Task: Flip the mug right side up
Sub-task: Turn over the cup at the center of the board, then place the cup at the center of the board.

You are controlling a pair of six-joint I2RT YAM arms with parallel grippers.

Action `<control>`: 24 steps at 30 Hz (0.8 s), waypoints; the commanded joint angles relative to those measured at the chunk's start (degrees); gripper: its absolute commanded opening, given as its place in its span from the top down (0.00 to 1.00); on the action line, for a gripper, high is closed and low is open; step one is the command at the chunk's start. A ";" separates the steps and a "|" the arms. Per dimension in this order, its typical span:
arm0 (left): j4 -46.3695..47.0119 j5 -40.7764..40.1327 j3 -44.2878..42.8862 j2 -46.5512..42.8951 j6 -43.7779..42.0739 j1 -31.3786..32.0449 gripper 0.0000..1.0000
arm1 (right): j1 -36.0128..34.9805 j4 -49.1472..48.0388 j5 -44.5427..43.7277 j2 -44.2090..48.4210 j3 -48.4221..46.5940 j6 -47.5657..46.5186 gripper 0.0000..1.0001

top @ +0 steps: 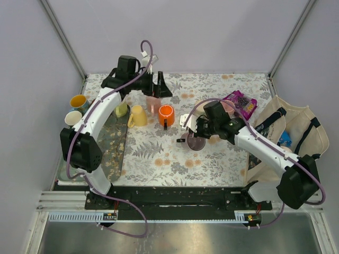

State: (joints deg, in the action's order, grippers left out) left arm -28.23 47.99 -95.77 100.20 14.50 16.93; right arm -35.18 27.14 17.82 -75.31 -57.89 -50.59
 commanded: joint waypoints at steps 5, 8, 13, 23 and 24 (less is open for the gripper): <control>-15.02 -38.40 -0.48 -7.91 -15.30 -3.56 0.01 | 0.38 11.87 6.52 -6.95 -9.87 -6.61 0.97; -10.47 -39.90 2.85 -13.87 -7.32 -7.42 0.01 | 0.20 15.92 7.05 -10.81 -13.55 -10.04 0.97; 6.15 -42.28 20.16 -28.82 -6.76 -7.61 0.01 | -0.85 18.57 6.35 -15.91 -18.39 -14.35 0.97; 6.70 -34.98 29.14 -37.01 -2.02 -8.49 0.01 | -3.32 24.45 2.83 -25.85 -26.74 -17.79 0.94; 6.00 -35.07 29.15 -37.10 -2.20 -9.01 0.01 | -3.58 25.07 2.57 -26.81 -27.62 -17.44 0.94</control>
State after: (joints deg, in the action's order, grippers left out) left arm -24.71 11.00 -68.53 65.23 10.33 8.97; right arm -37.45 48.25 20.91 -99.88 -79.88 -66.70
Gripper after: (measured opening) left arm 0.988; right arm 0.101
